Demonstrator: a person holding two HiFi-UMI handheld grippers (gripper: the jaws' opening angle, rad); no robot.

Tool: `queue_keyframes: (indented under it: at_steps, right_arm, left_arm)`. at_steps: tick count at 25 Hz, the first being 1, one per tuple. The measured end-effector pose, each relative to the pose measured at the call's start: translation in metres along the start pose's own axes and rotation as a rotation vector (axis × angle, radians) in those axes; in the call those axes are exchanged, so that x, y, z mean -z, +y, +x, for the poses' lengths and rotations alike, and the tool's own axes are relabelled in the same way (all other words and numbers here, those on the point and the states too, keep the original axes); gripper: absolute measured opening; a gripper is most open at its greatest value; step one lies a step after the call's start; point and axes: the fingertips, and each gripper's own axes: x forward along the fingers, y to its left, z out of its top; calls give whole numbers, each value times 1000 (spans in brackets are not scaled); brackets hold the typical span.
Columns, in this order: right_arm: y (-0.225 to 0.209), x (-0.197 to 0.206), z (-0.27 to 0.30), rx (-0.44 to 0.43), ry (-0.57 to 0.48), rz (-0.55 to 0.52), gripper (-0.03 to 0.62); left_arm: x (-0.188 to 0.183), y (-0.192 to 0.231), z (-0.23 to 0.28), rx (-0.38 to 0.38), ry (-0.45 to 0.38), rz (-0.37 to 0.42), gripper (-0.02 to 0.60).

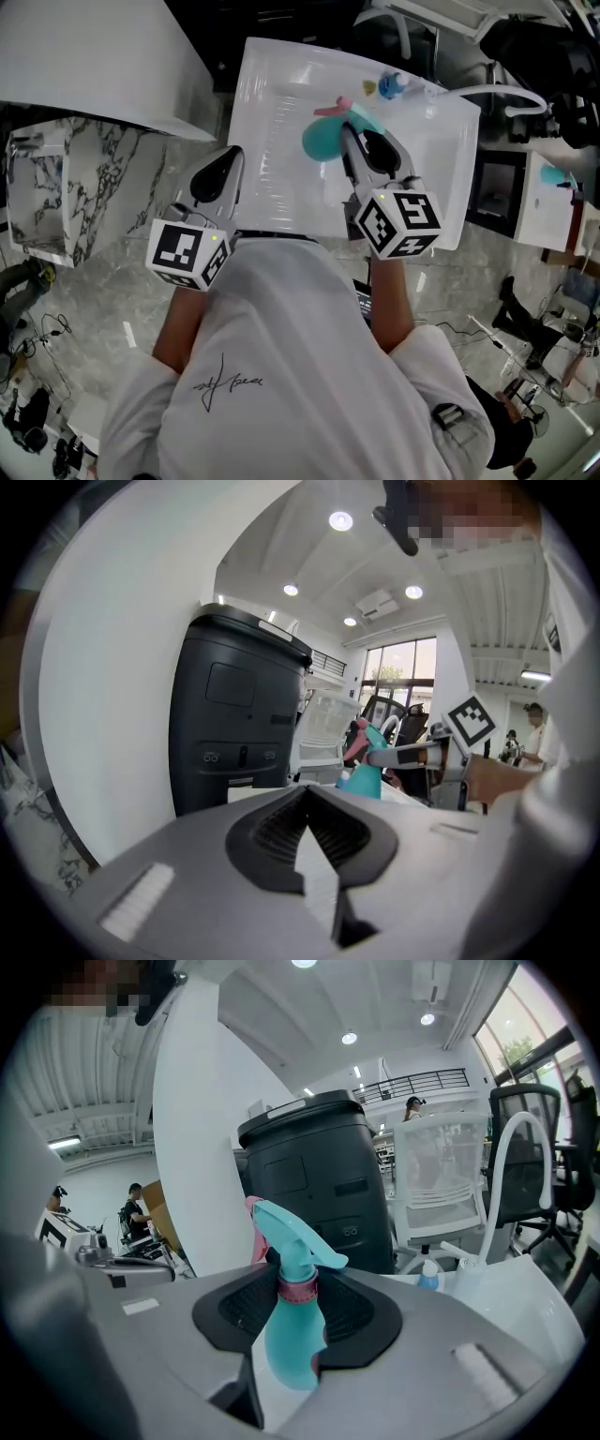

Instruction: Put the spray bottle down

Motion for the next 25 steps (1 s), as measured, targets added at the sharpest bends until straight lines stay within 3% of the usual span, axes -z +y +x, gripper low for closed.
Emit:
queue_keyframes:
  at_steps: [25]
  right_arm:
    - [0,-1,49,-56,60,-35,126]
  left_arm:
    - [5,22,11,-19,33,-28,49]
